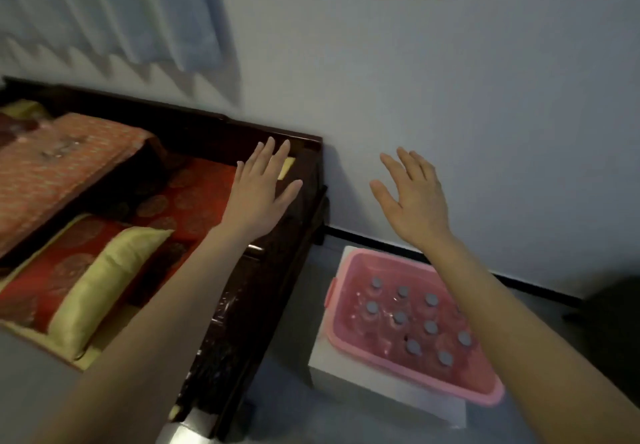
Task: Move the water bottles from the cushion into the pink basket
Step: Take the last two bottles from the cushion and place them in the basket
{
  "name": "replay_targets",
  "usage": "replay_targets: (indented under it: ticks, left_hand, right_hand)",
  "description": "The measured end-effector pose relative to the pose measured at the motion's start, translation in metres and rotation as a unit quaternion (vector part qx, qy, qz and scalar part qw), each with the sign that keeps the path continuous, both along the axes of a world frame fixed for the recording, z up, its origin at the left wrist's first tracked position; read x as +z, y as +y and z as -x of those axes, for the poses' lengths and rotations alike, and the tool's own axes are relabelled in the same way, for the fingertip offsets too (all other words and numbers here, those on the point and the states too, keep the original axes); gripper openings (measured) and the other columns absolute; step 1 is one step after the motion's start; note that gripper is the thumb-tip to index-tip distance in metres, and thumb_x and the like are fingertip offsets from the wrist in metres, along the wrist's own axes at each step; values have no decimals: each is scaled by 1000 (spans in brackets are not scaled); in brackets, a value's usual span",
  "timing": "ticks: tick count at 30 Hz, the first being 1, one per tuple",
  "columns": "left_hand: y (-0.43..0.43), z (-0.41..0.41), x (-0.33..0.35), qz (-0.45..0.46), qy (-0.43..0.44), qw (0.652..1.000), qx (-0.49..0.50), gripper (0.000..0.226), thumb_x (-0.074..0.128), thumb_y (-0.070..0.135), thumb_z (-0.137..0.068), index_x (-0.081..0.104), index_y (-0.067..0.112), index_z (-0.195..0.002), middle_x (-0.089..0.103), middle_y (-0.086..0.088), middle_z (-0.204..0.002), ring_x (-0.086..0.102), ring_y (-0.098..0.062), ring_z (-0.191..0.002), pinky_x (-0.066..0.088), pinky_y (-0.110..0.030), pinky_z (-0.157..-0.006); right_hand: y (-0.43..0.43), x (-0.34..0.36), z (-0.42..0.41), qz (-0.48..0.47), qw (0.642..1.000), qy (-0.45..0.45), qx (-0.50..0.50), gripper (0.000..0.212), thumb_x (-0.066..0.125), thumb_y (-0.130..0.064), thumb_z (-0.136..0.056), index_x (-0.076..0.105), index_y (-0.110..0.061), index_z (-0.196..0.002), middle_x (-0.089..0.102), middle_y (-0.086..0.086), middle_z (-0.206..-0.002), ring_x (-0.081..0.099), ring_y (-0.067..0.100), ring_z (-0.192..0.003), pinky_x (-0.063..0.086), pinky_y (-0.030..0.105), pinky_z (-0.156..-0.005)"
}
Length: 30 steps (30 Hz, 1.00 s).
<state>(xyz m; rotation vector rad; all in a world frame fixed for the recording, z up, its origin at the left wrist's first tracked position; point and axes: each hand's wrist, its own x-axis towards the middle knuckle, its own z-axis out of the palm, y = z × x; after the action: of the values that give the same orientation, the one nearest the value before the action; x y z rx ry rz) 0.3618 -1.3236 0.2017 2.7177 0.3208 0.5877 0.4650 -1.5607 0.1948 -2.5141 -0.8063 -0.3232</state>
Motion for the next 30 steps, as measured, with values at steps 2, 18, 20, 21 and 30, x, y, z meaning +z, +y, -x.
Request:
replay_targets:
  ticks: [2,18,20,21,30]
  left_hand:
    - [42,50,16,4,-12,998,58,65,43,46,-95,15,26,-151,13,-2,-160,4,-19,-147,8,-49,-117]
    - [287,484,21,36,20,923,383,69,49,46,-91,22,21,-150,25,-7,-156,23,-28,-142,26,-50,-113]
    - [310,513,18,29,31,915,402,69,52,44,-91,23,20,-149,26,-8,-155,24,-28,-142,25,-51,-113]
    - [324,527,17,26,35,910,412,69,52,45,-91,24,19,-149,27,-9,-155,24,-28,-142,24,-52,-113]
    - [447,599,0,7,80,876,476,69,45,49,-93,18,22,-150,21,-6,-157,16,-26,-145,17,-51,-116]
  right_hand:
    - [45,15,22,-1,999,1,45,64,27,-56,-92,38,-21,-145,29,9,-155,19,28,-144,18,47,-117]
    - [373,11,296,-10,957,16,289,54,36,-52,-97,36,-27,-145,28,4,-156,16,21,-145,17,49,-117]
    - [404,7,317,8,952,21,305,54,35,-53,-97,36,-27,-145,28,5,-156,15,21,-145,13,47,-118]
    - [423,5,327,13,949,22,315,56,33,-54,-96,37,-27,-145,29,5,-155,16,22,-145,12,46,-118]
    - [592,-17,373,21,931,32,364,56,36,-54,-95,40,-25,-143,33,7,-154,19,26,-144,15,50,-116]
